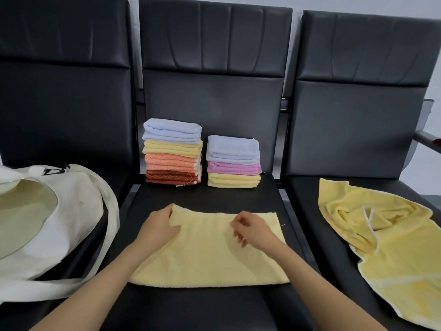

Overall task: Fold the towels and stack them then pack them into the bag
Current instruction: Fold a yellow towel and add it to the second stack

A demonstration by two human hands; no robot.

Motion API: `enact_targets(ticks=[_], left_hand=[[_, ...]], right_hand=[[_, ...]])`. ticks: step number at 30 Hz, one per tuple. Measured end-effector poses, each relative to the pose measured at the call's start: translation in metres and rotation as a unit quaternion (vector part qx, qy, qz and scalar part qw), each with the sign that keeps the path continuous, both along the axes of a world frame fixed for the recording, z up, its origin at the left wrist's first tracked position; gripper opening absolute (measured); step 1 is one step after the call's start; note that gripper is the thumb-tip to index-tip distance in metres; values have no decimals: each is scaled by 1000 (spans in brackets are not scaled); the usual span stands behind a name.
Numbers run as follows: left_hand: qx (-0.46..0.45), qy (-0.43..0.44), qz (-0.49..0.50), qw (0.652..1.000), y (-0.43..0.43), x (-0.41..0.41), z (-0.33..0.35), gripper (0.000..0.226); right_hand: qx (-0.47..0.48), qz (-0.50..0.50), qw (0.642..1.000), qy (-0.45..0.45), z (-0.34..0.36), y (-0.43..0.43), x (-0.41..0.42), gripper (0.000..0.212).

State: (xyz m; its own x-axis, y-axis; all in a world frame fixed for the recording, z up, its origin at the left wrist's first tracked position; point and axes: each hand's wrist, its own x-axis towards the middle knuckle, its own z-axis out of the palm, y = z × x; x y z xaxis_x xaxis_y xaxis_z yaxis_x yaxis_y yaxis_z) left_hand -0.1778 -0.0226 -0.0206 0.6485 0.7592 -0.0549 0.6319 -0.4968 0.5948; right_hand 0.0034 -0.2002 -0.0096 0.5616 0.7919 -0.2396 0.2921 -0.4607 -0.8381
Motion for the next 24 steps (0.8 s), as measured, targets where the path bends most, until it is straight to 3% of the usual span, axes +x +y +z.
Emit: enact_targets(ticks=[3, 6, 8, 10, 12, 17, 21, 24], left_hand=[[-106, -33, -138, 984, -27, 3, 19, 32], [-265, -44, -181, 946, -37, 4, 28, 30], [-239, -30, -177, 954, -30, 1, 25, 23], [-139, 48, -204, 968, -21, -4, 19, 26], [-95, 103, -227, 964, -18, -5, 13, 32], [-85, 97, -196, 972, -16, -1, 11, 10], [-270, 5, -105, 957, -8, -5, 16, 23], [-364, -41, -51, 929, -6, -5, 18, 25]], right_hand=[[-30, 66, 988, 140, 0, 7, -23, 19], [-55, 51, 988, 133, -5, 10, -30, 26], [-58, 32, 991, 118, -7, 12, -32, 27], [-68, 41, 993, 87, -6, 12, -36, 27], [-80, 77, 993, 30, -7, 12, -38, 30], [-8, 151, 965, -216, -14, 13, -50, 22], [28, 139, 981, -129, -16, 18, -64, 9], [12, 117, 987, -110, -20, 21, -76, 24]])
